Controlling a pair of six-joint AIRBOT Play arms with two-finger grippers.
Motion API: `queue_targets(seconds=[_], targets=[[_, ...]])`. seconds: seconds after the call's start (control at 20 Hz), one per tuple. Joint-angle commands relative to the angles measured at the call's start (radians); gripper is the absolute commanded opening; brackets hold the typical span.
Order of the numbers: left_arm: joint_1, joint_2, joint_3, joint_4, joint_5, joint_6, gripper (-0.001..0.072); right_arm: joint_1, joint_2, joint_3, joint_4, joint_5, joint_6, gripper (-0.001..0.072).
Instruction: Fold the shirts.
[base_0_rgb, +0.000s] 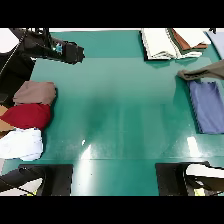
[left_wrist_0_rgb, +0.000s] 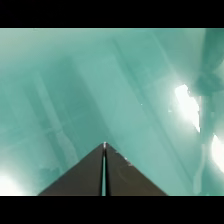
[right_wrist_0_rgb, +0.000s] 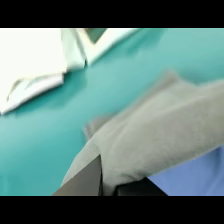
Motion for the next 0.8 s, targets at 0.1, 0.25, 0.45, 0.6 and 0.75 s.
queue_targets(seconds=[0.1,0.25,0.45,0.6,0.75], targets=[[0.000,0.000,0.000,0.000,-0.005,-0.003,0.0030,-0.039,0.003,0.097,-0.006,-0.004,0.014,0.0017],[0.000,0.000,0.000,0.001,-0.006,-0.003,0.0030,-0.055,0.037,0.096,-0.009,0.023,0.013,0.0017],[0.000,0.000,0.000,0.004,-0.006,-0.002,0.0030,-0.068,0.096,0.074,-0.026,0.089,0.014,0.0017],[0.000,-0.006,0.000,0.009,-0.024,0.000,0.0030,-0.068,0.155,-0.031,-0.112,0.139,0.017,0.0017],[0.000,-0.008,0.000,0.008,-0.032,0.005,0.0031,-0.068,0.246,-0.180,-0.221,0.157,0.032,0.0017]])
